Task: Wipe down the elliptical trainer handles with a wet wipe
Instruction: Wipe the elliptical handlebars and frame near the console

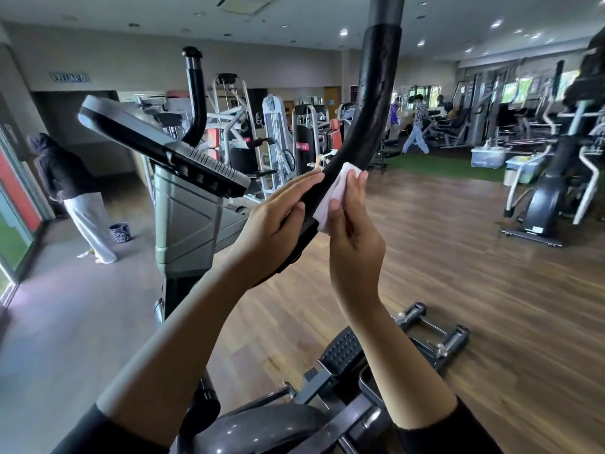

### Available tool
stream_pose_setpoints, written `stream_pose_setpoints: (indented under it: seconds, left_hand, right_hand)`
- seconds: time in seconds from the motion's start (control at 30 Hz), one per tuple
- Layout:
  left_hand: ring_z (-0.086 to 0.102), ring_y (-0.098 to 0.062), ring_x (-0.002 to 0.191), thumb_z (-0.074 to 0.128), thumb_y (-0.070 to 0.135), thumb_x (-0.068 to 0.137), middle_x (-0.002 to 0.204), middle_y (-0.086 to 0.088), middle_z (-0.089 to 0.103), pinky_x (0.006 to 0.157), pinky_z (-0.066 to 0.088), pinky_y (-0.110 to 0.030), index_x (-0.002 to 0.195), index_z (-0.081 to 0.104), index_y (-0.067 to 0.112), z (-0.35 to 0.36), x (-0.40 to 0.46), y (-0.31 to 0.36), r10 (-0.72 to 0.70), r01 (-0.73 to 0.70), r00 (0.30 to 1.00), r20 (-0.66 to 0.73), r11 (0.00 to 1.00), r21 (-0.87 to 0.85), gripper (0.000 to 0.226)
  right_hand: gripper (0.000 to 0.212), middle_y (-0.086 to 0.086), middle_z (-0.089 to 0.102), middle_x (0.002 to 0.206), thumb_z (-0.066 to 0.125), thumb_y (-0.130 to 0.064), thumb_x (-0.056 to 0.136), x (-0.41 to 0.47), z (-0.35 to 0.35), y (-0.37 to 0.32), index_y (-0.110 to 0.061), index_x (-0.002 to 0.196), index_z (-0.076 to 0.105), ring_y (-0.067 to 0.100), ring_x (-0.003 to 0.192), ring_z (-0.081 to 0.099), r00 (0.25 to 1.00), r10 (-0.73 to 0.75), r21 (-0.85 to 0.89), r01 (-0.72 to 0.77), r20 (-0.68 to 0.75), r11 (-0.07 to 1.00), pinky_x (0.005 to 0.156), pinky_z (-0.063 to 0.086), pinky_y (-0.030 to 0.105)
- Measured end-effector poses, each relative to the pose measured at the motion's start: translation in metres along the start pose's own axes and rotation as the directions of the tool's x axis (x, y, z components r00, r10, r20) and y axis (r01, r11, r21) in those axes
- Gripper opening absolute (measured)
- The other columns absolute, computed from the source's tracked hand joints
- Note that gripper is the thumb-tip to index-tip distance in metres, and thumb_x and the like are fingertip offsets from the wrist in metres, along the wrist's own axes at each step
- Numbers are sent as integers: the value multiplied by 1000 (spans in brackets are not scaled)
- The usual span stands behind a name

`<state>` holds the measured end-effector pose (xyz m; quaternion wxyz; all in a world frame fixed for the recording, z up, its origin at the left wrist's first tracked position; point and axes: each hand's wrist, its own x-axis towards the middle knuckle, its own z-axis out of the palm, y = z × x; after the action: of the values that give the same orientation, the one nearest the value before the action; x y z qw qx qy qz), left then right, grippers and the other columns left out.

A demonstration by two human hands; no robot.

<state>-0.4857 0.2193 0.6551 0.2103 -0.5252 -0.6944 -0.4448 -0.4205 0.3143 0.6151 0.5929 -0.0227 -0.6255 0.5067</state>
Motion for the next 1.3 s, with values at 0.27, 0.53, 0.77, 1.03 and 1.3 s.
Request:
stream_pose_setpoints:
  seconds: [0.27, 0.53, 0.77, 1.03, 1.3]
  left_hand:
    - [34, 22, 125, 38, -5, 96, 138, 16, 46, 104, 23, 0, 138, 51, 13, 1, 10, 7, -34, 34, 999, 38, 999, 9, 47]
    - [37, 8, 133, 36, 10, 92, 143, 11, 46, 110, 23, -7, 140, 49, 16, 5, 24, 7, -35, 33, 996, 78, 999, 30, 50]
    - [36, 4, 136, 35, 12, 91, 147, 6, 46, 111, 22, -7, 141, 48, 14, 7, 37, 11, -31, 24, 994, 105, 998, 66, 52]
    - [31, 6, 137, 34, 11, 90, 150, 7, 41, 112, 18, -6, 144, 44, 16, 12, 48, 13, -49, 45, 991, 125, 998, 33, 55]
    - [28, 7, 139, 31, 12, 89, 153, 10, 36, 111, 16, -4, 147, 38, 19, 19, 67, 17, -69, 72, 989, 128, 997, -18, 59]
  right_hand:
    - [45, -3, 32, 150, 48, -16, 98, 11, -5, 2, -15, 142, 38, -19, 126, 30, 999, -10, -70, 12, 42, 998, 98, 34, 4]
    - [46, -15, 27, 144, 50, -17, 98, 26, -11, 2, -14, 143, 38, -16, 128, 28, 997, -17, -124, 25, 72, 992, 99, 35, 6]
    - [49, -6, 33, 150, 46, -22, 100, 74, -19, -12, -16, 146, 31, 4, 136, 33, 997, 1, -204, 15, 77, 979, 110, 32, 24]
    - [48, 0, 38, 147, 49, -18, 99, 72, -22, -8, -15, 144, 34, 1, 129, 39, 995, -42, -157, 56, 91, 986, 97, 39, 11]
    - [49, 6, 48, 141, 48, -23, 99, 99, -27, -4, -18, 145, 33, 9, 110, 59, 989, -112, -239, 132, 98, 962, 87, 48, 17]
